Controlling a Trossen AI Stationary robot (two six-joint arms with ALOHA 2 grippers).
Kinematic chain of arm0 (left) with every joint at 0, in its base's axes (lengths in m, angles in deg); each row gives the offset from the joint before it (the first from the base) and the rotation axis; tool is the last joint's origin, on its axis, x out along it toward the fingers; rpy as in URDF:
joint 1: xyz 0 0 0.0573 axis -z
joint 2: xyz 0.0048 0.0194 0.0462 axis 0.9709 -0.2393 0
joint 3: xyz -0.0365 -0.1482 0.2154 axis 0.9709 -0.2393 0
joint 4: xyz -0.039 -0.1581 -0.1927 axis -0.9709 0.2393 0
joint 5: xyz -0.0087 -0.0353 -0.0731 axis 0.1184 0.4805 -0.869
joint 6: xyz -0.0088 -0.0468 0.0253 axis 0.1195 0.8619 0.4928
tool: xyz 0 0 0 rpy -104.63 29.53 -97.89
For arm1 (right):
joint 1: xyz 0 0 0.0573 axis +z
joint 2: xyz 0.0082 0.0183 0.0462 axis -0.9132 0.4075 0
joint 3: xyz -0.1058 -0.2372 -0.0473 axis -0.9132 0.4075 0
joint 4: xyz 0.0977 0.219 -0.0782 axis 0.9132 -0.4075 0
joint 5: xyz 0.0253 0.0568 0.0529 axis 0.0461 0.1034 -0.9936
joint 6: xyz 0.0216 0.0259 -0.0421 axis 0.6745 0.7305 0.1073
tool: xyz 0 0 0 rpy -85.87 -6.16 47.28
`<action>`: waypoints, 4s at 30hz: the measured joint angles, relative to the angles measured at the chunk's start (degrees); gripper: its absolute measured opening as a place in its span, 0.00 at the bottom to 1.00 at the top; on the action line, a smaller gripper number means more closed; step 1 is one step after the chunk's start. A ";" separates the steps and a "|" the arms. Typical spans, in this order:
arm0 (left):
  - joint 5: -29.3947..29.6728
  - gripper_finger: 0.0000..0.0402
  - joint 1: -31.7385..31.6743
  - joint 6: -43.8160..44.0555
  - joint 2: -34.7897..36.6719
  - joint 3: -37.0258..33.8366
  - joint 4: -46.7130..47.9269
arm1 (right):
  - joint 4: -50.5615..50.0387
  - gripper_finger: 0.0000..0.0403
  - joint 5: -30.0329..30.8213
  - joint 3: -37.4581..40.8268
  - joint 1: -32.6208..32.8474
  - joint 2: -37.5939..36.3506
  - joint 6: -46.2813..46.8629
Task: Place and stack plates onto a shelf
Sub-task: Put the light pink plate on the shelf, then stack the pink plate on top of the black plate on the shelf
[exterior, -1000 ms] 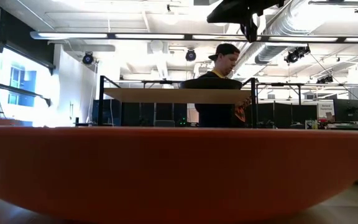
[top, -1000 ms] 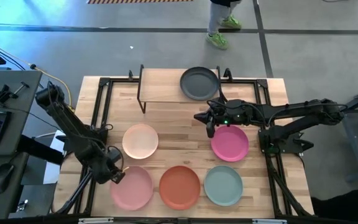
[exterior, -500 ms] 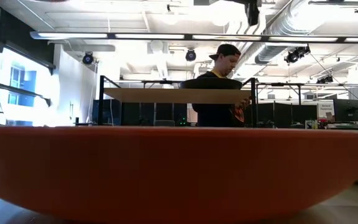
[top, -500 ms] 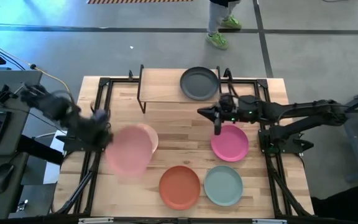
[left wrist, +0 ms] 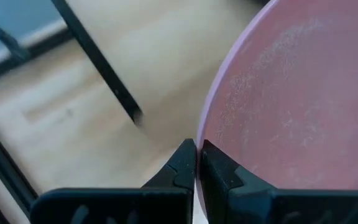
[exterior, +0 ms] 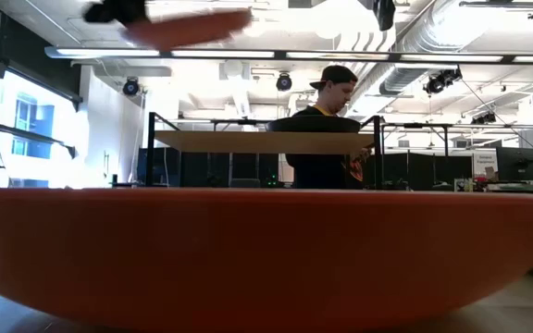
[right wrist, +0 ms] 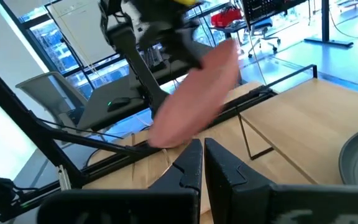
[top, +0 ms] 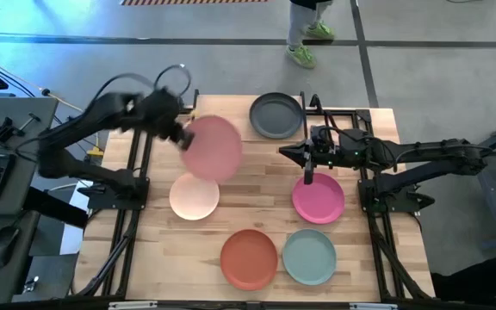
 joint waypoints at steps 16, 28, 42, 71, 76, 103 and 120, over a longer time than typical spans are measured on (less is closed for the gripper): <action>-12.90 0.00 -24.24 -22.92 -30.38 20.07 2.64 | -0.22 0.00 -0.90 0.00 0.04 0.02 4.10; -11.47 0.00 -28.48 -26.51 -36.06 24.95 5.31 | -0.22 0.00 -0.90 0.00 0.04 0.04 6.48; -9.68 0.02 -27.80 -28.26 -36.34 24.95 2.61 | -0.20 0.00 -0.83 0.00 0.04 0.04 6.28; -22.22 0.21 -18.81 -24.02 -3.52 9.61 -25.50 | 10.63 0.07 0.22 0.00 -3.62 0.07 1.45; -21.84 0.21 -10.30 -14.71 14.83 -16.20 -48.59 | 9.82 0.21 0.42 0.00 -4.85 0.07 -0.03; -10.57 0.21 12.98 -9.74 38.33 -53.69 -66.73 | -17.36 0.29 -11.03 0.00 -1.67 0.06 20.50; -8.71 0.21 14.00 -10.13 38.33 -53.67 -69.33 | -53.98 0.29 -12.92 0.16 26.34 16.40 66.42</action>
